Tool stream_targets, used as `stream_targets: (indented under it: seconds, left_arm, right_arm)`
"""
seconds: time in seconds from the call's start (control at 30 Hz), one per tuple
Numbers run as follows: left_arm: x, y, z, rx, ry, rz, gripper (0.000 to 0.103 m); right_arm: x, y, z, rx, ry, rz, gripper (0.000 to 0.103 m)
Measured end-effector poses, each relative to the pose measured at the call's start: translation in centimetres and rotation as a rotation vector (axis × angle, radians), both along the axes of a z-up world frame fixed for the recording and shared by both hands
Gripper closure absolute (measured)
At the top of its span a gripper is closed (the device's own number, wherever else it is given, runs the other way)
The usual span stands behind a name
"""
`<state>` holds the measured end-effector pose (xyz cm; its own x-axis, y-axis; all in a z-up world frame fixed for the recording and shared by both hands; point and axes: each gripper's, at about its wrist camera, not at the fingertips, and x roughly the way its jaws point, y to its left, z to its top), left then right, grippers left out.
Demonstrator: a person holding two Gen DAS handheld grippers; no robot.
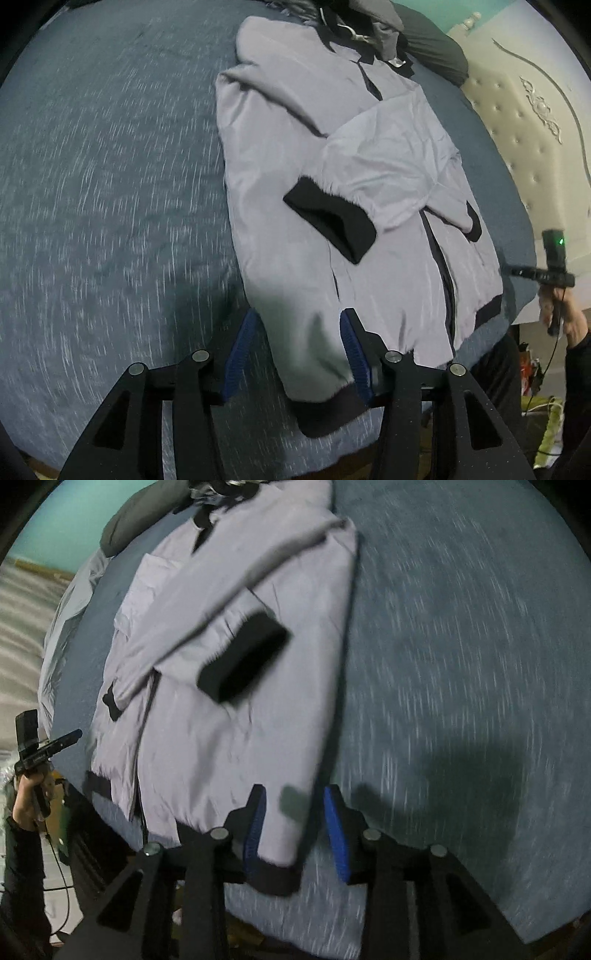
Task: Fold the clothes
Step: 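Grasp the black jacket hem band with both tools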
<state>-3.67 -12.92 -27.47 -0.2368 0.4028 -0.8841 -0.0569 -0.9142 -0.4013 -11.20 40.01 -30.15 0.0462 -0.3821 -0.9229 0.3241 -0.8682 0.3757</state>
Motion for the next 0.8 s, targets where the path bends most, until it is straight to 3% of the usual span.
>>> stream_targets:
  seconds: [0.07, 0.23, 0.8]
  left_arm:
    - [0.3, 0.2, -0.3, 0.012, -0.015, 0.009, 0.05]
    - [1.3, 0.7, -1.1, 0.028, -0.052, 0.009, 0.049]
    - [2.8, 1.4, -4.4, 0.084, -0.14, 0.005, 0.045]
  right_arm:
    - [0.8, 0.2, -0.6, -0.005, -0.023, -0.004, 0.056]
    - [2.1, 0.2, -1.1, -0.06, -0.057, -0.025, 0.056]
    - [2.5, 0.1, -2.9, -0.104, -0.123, -0.062, 0.056]
